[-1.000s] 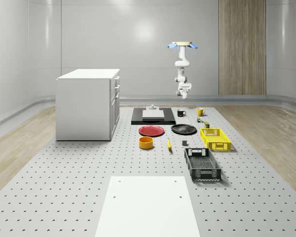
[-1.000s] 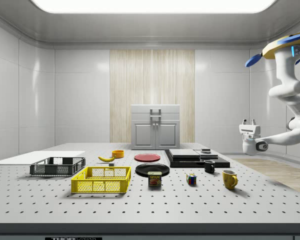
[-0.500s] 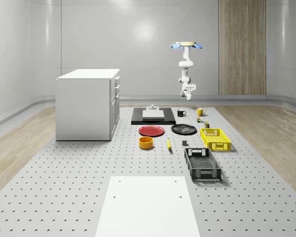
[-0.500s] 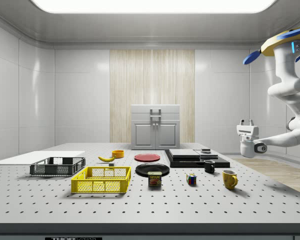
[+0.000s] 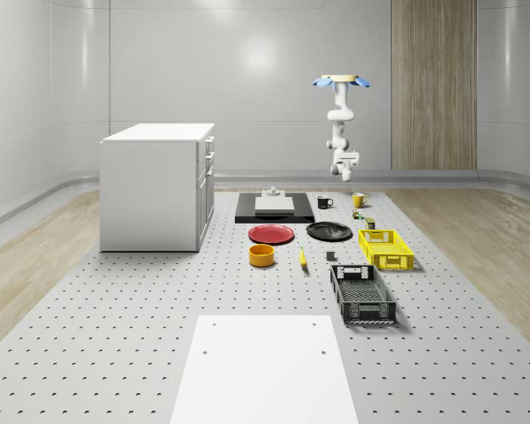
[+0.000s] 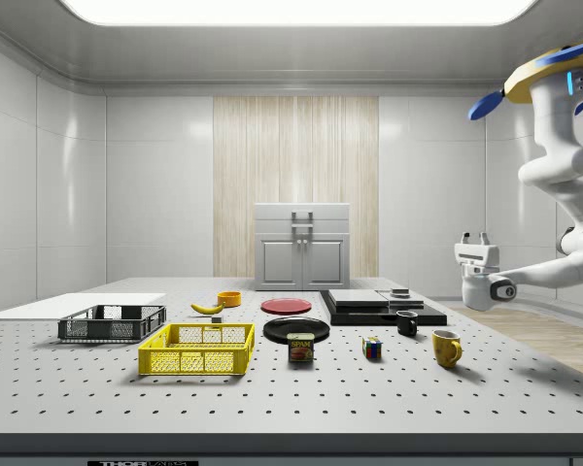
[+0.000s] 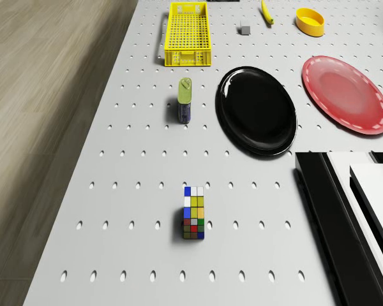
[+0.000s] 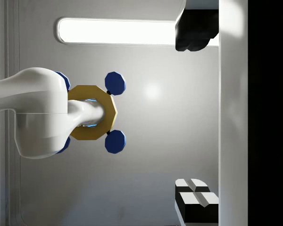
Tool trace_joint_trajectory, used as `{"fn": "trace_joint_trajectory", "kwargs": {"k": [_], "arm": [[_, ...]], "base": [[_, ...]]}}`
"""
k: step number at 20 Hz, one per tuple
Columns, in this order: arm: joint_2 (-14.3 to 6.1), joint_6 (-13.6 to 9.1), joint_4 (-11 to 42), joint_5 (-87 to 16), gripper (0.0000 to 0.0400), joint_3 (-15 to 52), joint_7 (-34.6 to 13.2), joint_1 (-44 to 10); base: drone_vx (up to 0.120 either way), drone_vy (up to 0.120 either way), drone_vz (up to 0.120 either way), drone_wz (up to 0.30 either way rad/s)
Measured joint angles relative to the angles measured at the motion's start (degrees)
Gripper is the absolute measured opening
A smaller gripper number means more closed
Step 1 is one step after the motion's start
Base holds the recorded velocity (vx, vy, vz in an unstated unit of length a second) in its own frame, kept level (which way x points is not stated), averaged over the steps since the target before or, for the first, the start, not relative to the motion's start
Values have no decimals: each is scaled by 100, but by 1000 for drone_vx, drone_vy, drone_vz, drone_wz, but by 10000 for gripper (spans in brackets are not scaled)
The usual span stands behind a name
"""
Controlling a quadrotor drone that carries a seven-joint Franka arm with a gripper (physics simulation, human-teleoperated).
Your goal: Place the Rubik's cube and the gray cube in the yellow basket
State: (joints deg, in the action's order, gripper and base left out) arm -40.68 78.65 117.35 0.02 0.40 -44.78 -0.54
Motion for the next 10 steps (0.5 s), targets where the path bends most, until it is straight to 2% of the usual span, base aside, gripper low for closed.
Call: {"fn": "trace_joint_trajectory", "kwargs": {"k": [7,8,10], "arm": [[-21,30,21,-39,400,29,-4,-11],[-24,35,24,-49,400,37,-5,-13],[-30,43,30,-77,400,57,-9,-19]], "base": [[120,0,0,0],[120,40,0,0],[120,120,0,0]]}}
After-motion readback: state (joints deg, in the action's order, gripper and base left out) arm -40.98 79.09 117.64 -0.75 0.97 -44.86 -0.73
